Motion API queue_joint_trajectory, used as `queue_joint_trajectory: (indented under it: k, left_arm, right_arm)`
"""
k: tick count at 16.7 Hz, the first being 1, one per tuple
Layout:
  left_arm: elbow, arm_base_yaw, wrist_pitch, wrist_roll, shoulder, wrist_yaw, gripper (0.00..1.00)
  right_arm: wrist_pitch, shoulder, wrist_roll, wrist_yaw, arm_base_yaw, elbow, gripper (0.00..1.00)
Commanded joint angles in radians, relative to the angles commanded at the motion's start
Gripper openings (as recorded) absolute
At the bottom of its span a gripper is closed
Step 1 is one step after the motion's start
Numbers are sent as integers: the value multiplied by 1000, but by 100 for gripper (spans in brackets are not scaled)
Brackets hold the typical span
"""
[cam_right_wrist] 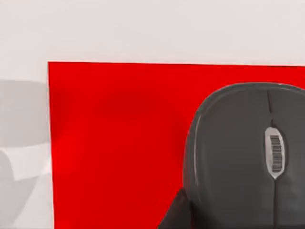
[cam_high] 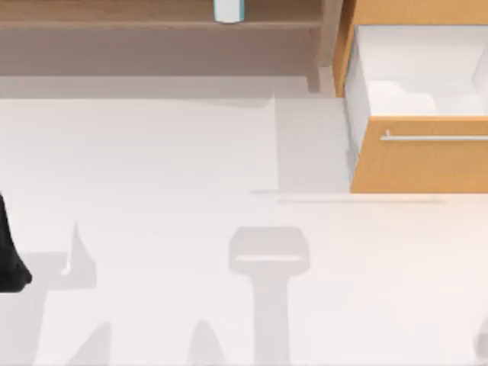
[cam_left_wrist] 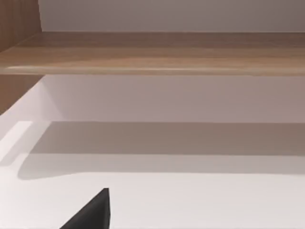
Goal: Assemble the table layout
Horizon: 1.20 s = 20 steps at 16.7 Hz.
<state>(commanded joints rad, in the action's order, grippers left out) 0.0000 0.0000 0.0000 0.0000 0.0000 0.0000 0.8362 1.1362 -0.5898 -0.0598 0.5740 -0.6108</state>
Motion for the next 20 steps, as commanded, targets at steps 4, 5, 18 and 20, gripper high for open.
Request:
queue_joint_trajectory:
  k: [4, 5, 18, 20]
  left_arm:
    - [0, 0, 0, 0, 0, 0, 100]
    - [0, 0, 0, 0, 0, 0, 100]
    - [0, 0, 0, 0, 0, 0, 100]
    - [0, 0, 0, 0, 0, 0, 100]
  right_arm:
    - [-13, -10, 0, -1, 0, -10, 0]
    - [-16, -11, 0, -1, 0, -11, 0]
    - [-19, 54, 0, 3, -2, 65, 0]
    - [-17, 65, 0, 3, -2, 77, 0]
